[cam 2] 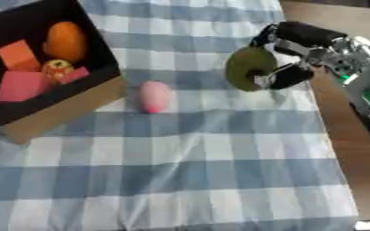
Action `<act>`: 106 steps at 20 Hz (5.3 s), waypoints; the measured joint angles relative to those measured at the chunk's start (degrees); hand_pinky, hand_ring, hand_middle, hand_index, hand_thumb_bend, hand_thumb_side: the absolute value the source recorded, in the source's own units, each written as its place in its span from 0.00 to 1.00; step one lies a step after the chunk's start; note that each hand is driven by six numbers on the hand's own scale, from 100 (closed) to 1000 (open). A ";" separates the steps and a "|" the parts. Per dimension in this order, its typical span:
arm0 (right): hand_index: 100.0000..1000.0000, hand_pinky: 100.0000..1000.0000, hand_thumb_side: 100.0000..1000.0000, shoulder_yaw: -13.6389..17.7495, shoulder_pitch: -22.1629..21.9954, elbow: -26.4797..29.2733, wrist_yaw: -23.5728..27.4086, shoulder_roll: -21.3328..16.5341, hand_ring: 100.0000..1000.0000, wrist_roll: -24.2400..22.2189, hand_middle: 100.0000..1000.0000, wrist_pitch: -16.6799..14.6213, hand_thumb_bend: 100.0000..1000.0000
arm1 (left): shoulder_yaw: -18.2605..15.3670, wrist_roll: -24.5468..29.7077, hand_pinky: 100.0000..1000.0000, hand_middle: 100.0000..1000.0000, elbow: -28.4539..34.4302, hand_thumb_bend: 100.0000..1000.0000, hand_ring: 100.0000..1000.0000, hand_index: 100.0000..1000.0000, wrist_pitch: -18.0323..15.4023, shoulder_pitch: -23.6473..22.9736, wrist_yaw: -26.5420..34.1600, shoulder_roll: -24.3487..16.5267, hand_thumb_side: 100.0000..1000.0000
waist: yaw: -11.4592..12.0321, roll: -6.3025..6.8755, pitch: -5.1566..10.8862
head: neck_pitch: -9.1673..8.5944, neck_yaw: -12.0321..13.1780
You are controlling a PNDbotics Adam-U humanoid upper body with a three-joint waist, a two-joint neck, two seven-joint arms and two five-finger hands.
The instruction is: Pick up objects on the table and place them in the box.
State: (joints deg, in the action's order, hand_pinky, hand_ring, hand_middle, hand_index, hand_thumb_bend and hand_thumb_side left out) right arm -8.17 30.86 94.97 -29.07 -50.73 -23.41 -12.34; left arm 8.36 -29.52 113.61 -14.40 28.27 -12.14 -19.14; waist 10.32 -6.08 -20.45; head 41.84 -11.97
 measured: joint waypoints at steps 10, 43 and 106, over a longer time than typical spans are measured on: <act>0.65 0.80 0.18 -5.00 16.10 0.70 0.94 3.30 0.70 -1.38 0.40 -3.13 0.00 | 0.06 0.27 0.71 0.72 0.00 0.51 0.88 0.77 -0.18 0.00 0.02 0.00 0.58 | 0.68 0.00 0.69 | 0.43 -0.69; 0.97 0.95 0.28 -7.74 36.23 -34.17 -23.49 38.89 0.92 6.44 0.80 -14.78 0.00 | 2.32 3.26 0.72 0.72 0.00 0.51 0.87 0.77 -2.78 5.29 2.60 3.04 0.57 | 6.80 -0.03 0.05 | -0.78 -7.06; 0.90 0.88 0.17 -10.28 3.94 9.87 -7.44 12.57 0.85 -4.35 0.71 -2.08 0.00 | -0.15 -0.54 0.71 0.72 0.00 0.51 0.88 0.77 -0.79 1.69 -0.04 1.00 0.58 | 1.96 0.01 0.05 | -0.33 -0.12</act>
State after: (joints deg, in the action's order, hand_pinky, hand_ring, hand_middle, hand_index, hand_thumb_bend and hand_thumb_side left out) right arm -18.45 34.81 104.84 -36.51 -38.16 -27.76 -14.42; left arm 8.21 -30.06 113.61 -15.19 29.96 -12.18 -18.14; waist 12.28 -6.08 -20.40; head 41.51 -12.09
